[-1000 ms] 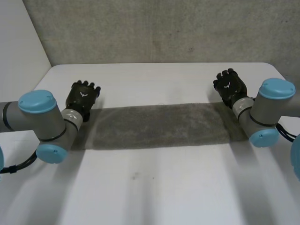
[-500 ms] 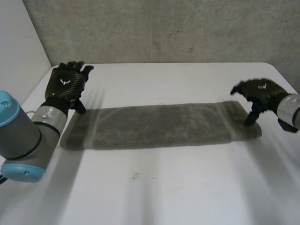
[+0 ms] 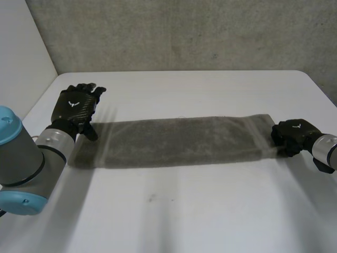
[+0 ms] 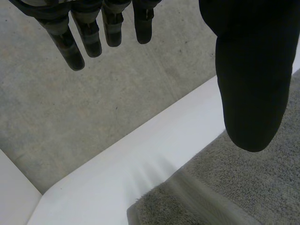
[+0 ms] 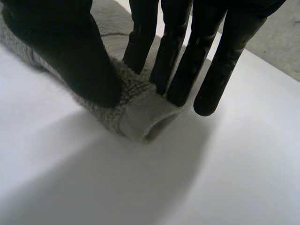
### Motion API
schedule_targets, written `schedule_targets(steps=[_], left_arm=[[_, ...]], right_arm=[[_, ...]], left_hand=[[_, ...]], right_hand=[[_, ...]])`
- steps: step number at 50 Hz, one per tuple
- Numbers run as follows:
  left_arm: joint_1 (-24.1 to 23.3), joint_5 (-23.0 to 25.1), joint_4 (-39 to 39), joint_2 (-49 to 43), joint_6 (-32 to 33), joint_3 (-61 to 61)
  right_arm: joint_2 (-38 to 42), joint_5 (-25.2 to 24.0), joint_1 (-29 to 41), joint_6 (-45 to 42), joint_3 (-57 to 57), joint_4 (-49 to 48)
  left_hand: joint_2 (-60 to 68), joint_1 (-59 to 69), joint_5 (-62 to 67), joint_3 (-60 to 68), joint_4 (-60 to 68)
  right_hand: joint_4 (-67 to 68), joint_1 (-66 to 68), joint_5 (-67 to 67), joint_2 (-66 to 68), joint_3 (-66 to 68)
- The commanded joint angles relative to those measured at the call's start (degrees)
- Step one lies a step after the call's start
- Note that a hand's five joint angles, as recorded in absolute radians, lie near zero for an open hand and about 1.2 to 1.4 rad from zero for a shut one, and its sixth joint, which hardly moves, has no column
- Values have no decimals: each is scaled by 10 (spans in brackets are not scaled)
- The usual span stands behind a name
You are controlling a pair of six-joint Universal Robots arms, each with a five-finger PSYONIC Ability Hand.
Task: Fold the towel.
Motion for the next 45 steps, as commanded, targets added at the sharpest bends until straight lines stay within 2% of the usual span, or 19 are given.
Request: schedule_targets(steps=[1, 7, 9, 13, 18, 20, 23, 25, 26, 28, 31, 33, 34, 36, 37, 39, 45], left_arm=[[-2, -1, 0, 0, 0, -1], [-2, -2, 0, 1, 0, -1], [0, -2, 0, 2, 0, -2], [0, -2, -1, 2, 0, -3], [1, -2, -1, 3, 0, -6], [1, -2, -1, 4, 0, -6], [0, -2, -1, 5, -1, -6], [0, -2, -1, 6, -1, -6], [0, -2, -1, 6, -1, -6], [-1, -2, -2, 11, -1, -7], [-3, -2, -2, 15, -1, -8], [-7, -4, -2, 20, -1, -9], [-7, -4, -2, 20, -1, -9], [-9, -4, -2, 27, -6, -13], [-9, -4, -2, 27, -6, -13], [-12, -4, -2, 30, -15, -13], [-24, -4, -2, 30, -19, -8]], right_arm=[[-9, 36, -29, -2, -3, -33], [-10, 74, -56, -45, -22, -27], [-17, 101, -81, -110, -34, -7], [-31, 122, -100, -163, -48, 18], [-57, 126, -90, -135, -70, 21], [-92, 124, -49, -84, -77, 9], [-102, 122, -15, -63, -79, -7], [-108, 117, 64, -40, -80, -53], [-108, 117, 65, -40, -80, -53], [-105, 106, 153, -35, -83, -87], [-98, 98, 197, -34, -83, -98], [-71, 77, 275, -34, -83, -107], [-70, 77, 275, -34, -83, -107], [-33, 48, 351, -38, -86, -109], [-33, 48, 351, -38, -86, -109], [2, 21, 412, -38, -90, -114], [52, 14, 468, -44, -97, -114]], left_hand=[[5, -1, -17, 3, 3], [5, -1, -17, 3, 3], [5, -1, -17, 3, 3], [5, -1, -17, 3, 3], [5, -1, -17, 3, 3], [5, -1, -17, 3, 3], [5, -1, -17, 3, 3], [5, -1, -17, 3, 3], [5, -1, -17, 3, 3], [5, -1, -17, 3, 3], [5, -1, -17, 3, 3], [5, -1, -17, 3, 3], [5, -1, -17, 3, 3], [5, -1, -17, 3, 3], [5, -1, -17, 3, 3], [5, -1, -17, 3, 3], [5, -1, -17, 3, 3]], right_hand=[[156, 202, 190, 153, 156], [156, 202, 190, 153, 156], [156, 202, 190, 153, 156], [156, 202, 190, 153, 156], [156, 202, 190, 153, 156], [156, 202, 190, 153, 156], [156, 202, 190, 153, 156], [156, 202, 190, 153, 156], [156, 202, 190, 153, 156], [156, 202, 190, 153, 156], [156, 202, 190, 153, 156], [156, 202, 190, 153, 156], [156, 202, 190, 153, 156], [156, 202, 190, 153, 156], [156, 202, 190, 153, 156], [156, 202, 190, 153, 156], [156, 202, 190, 153, 156]])
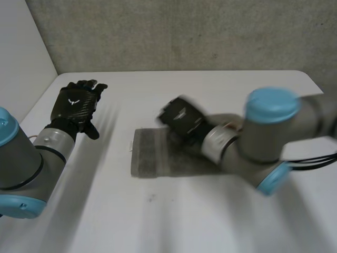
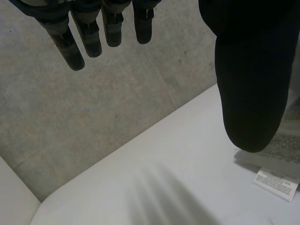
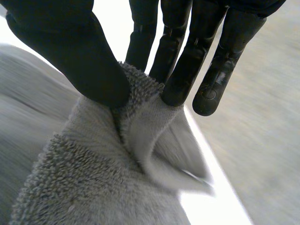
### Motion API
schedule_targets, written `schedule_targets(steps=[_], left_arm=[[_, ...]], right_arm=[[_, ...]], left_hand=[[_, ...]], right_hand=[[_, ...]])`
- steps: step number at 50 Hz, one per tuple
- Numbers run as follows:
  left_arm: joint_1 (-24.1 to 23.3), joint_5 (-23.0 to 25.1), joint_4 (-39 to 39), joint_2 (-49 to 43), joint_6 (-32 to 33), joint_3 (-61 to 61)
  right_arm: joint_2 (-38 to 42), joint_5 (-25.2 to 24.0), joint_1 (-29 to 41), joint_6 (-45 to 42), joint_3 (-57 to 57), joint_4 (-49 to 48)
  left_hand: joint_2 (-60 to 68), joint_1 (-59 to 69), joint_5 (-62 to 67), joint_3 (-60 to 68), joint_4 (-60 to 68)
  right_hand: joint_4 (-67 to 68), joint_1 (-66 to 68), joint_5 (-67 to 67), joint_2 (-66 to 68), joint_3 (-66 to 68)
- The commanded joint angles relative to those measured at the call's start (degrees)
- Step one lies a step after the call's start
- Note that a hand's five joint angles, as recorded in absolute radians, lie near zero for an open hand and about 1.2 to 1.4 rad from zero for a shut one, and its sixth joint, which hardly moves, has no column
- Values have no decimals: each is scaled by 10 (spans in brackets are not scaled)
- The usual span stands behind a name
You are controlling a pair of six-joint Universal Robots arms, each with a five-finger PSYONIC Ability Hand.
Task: Fold the towel.
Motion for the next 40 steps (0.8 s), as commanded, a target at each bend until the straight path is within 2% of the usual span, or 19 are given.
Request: schedule_targets(steps=[1, 4, 5, 6, 7, 11, 13, 19, 21, 29, 33, 34, 36, 37, 39, 40], left_arm=[[-18, 0, -3, 3, -10, 6], [-28, 0, -7, 0, -10, 12], [-34, 0, -7, -4, -10, 19], [-34, 0, -7, -4, -10, 19], [-40, -1, -7, -6, -10, 26], [-60, -3, -7, -19, -10, 45], [-85, -4, -7, -40, -10, 72], [-120, -13, -12, -77, -12, 110], [-143, -29, -21, -111, -13, 129], [-166, -75, -39, -182, -6, 140], [-166, -84, -48, -194, -3, 138], [-166, -84, -48, -194, -3, 138], [-166, -84, -54, -192, -3, 135], [-166, -84, -54, -192, -3, 135], [-173, -84, -56, -185, -3, 130], [-173, -84, -56, -185, -3, 130]], right_arm=[[81, -24, 98, -8, -11, -1], [87, -18, 99, -6, -16, 0], [81, -10, 98, -5, -16, 0], [81, -10, 98, -5, -16, 0], [74, 2, 97, -4, -15, 2], [45, 38, 79, 5, -8, 8], [6, 61, 31, 26, 20, 12], [-45, 64, -29, 99, 76, 17], [-71, 64, -72, 143, 107, 20], [-88, 40, -163, 153, 185, 31], [-80, 19, -193, 125, 213, 29], [-80, 19, -193, 125, 213, 29], [-67, 20, -200, 106, 223, 29], [-67, 20, -200, 106, 223, 29], [-60, 28, -202, 91, 225, 27], [-60, 28, -202, 91, 225, 26]], left_hand=[[5, -1, -17, 3, 4], [5, -1, -17, 3, 4], [5, -1, -17, 3, 4], [5, -1, -17, 3, 4], [5, -1, -17, 3, 4], [5, -1, -17, 3, 4], [5, -1, -17, 3, 4], [7, 2, -15, 5, 6], [7, 2, -15, 5, 6], [6, 0, -16, 3, 4], [6, 0, -16, 3, 4], [6, 0, -16, 3, 4], [5, -1, -17, 3, 4], [5, -1, -17, 3, 4], [5, -1, -17, 3, 4], [5, -1, -17, 3, 4]], right_hand=[[114, 202, 169, 129, 114], [80, 167, 135, 95, 80], [-265, -178, -210, -250, -265], [-269, -181, -214, -253, -269], [-586, -498, -531, -571, -586], [-586, -498, -531, -571, -586], [-586, -498, -531, -571, -586], [-586, -498, -531, -571, -586], [-586, -498, -531, -571, -586], [-586, -498, -531, -571, -586], [-407, -320, -352, -392, -407], [-407, -319, -352, -391, -407], [-265, -177, -209, -249, -264], [-264, -176, -209, -248, -264], [-56, 31, -1, -41, -56], [-55, 33, 0, -40, -55]])
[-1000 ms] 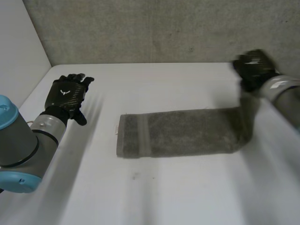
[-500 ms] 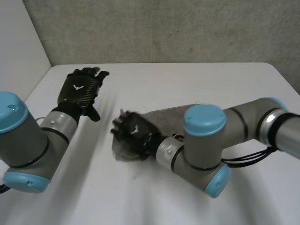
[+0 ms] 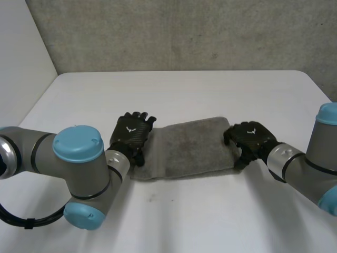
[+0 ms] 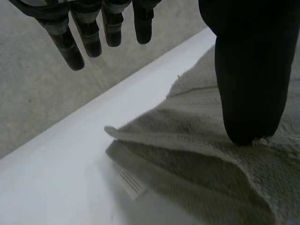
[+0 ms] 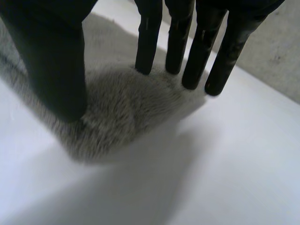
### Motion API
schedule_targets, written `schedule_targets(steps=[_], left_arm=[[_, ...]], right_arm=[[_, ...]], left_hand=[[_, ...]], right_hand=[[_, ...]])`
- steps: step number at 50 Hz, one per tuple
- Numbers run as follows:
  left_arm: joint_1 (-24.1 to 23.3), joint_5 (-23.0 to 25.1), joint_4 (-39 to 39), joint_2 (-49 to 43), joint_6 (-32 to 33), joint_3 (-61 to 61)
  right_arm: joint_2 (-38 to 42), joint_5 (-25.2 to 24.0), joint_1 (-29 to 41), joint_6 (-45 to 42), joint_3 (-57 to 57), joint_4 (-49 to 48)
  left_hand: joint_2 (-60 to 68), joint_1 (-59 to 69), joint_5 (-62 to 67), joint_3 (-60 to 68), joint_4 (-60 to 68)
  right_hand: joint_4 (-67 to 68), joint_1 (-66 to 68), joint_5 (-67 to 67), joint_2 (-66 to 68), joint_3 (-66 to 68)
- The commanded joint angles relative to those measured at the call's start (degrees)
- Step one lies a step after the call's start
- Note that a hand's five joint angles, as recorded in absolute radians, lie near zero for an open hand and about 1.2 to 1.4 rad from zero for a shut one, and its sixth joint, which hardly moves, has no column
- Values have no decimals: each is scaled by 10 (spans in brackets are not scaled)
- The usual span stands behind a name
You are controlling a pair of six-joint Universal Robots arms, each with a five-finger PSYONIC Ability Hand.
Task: Fold the towel.
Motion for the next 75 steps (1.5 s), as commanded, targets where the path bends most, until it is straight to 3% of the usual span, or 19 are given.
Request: schedule_targets(steps=[1, 11, 14, 17, 22, 30, 36, 38, 39, 40, 47, 53, 59, 65, 75], left_arm=[[-12, 0, -9, 14, 1, -10], [-24, -1, -17, 66, -1, -32], [-19, -2, -17, 96, -2, -41], [-9, -5, -17, 125, -2, -49], [61, -21, -17, 185, -1, -70], [105, -20, -17, 201, -7, -81], [103, -18, -17, 199, -13, -82], [99, -17, -16, 197, -25, -77], [99, -17, -16, 196, -25, -77], [99, -17, -16, 192, -32, -71], [62, -17, -46, 166, -70, -17], [34, -16, -90, 112, -142, 24], [-10, -20, -130, 41, -170, 39], [-12, -24, -139, 12, -166, 31], [-10, -23, -142, 11, -163, 30]], right_arm=[[19, 5, -11, -41, 13, -7], [-8, 12, 4, -43, -43, -18], [-19, 18, 37, -44, -83, -17], [-17, 17, 99, -44, -124, -17], [29, 6, 215, -90, -173, -11], [124, -18, 314, -174, -186, -10], [142, -25, 313, -168, -193, -9], [118, -32, 302, -134, -180, -13], [118, -33, 302, -133, -180, -13], [100, -33, 283, -98, -173, -19], [-24, -10, 176, 146, -132, -45], [-36, 21, 130, 234, -125, -11], [6, 22, 128, 232, -153, 37], [62, 21, 135, 227, -192, 72], [163, 46, 156, 103, -255, 101]], left_hand=[[5, -1, -17, 3, 4], [5, -1, -17, 3, 4], [5, -1, -17, 3, 4], [5, -1, -17, 3, 4], [5, -1, -17, 3, 4], [5, -1, -17, 3, 4], [5, -1, -17, 3, 4], [5, -1, -17, 3, 4], [5, -1, -17, 3, 4], [5, -1, -17, 3, 4], [7, 2, -15, 5, 6], [7, 2, -15, 5, 6], [7, 2, -15, 5, 6], [5, -1, -17, 3, 4], [5, -1, -17, 3, 4]], right_hand=[[519, 512, 524, 518, 515], [537, 530, 542, 536, 532], [537, 530, 542, 536, 532], [537, 530, 542, 536, 532], [537, 530, 542, 536, 532], [537, 530, 542, 536, 532], [482, 475, 487, 481, 477], [-7, -14, -2, -8, -12], [-9, -16, -4, -10, -14], [-163, -170, -158, -164, -168], [-163, -170, -158, -164, -168], [-163, -170, -158, -164, -168], [-163, -170, -158, -164, -168], [-163, -170, -158, -164, -168], [-163, -170, -158, -164, -168]])
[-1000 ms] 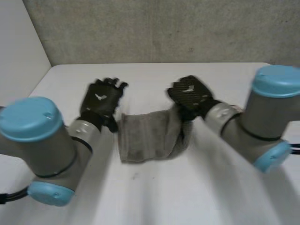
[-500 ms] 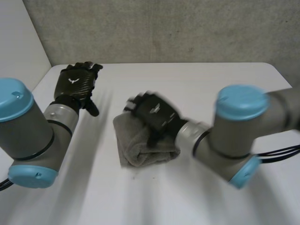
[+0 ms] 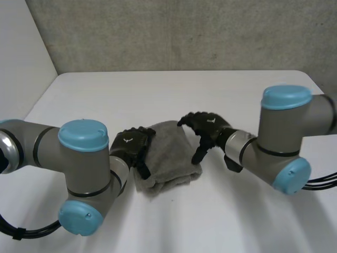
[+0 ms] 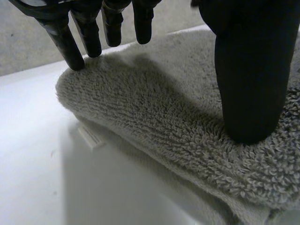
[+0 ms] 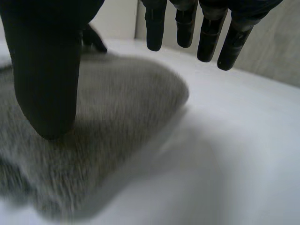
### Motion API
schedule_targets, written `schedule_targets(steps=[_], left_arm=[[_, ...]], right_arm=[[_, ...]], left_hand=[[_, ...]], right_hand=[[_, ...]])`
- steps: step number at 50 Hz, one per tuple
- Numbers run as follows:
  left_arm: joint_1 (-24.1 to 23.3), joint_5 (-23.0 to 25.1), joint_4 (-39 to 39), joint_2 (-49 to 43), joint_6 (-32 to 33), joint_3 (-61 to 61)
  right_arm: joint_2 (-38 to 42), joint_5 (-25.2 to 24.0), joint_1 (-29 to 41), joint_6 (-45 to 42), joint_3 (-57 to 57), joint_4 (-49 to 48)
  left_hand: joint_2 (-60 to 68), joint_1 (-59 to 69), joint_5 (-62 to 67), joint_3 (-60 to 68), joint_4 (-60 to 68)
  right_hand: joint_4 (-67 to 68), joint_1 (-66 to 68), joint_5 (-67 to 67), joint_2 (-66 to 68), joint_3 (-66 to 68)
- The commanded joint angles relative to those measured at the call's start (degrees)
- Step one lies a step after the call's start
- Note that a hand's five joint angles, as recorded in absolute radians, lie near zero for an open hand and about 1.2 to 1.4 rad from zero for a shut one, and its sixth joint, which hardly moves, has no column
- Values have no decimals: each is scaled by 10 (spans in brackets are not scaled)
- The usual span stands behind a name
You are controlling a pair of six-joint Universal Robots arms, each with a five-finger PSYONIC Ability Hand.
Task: Fold the towel.
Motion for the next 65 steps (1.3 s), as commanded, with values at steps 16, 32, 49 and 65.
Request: schedule_targets(steps=[16, 32, 49, 65], left_arm=[[15, -17, -2, 159, 92, 0], [86, -37, -62, 343, 99, 3], [95, 0, -106, 343, 47, 9], [93, -1, -108, 333, 49, 53]], right_arm=[[-121, 105, 7, -68, -14, -47], [-264, 237, -47, -74, 25, 0], [-282, 234, -76, -71, 42, 28], [-282, 206, -77, -74, 41, 26]], left_hand=[[5, -1, -17, 3, 4], [5, -1, -17, 3, 4], [5, -1, -17, 3, 4], [5, -1, -17, 3, 4]], right_hand=[[-34, -40, -41, -35, -23], [-34, -40, -41, -35, -23], [-34, -40, -41, -35, -23], [-34, -40, -41, -35, -23]])
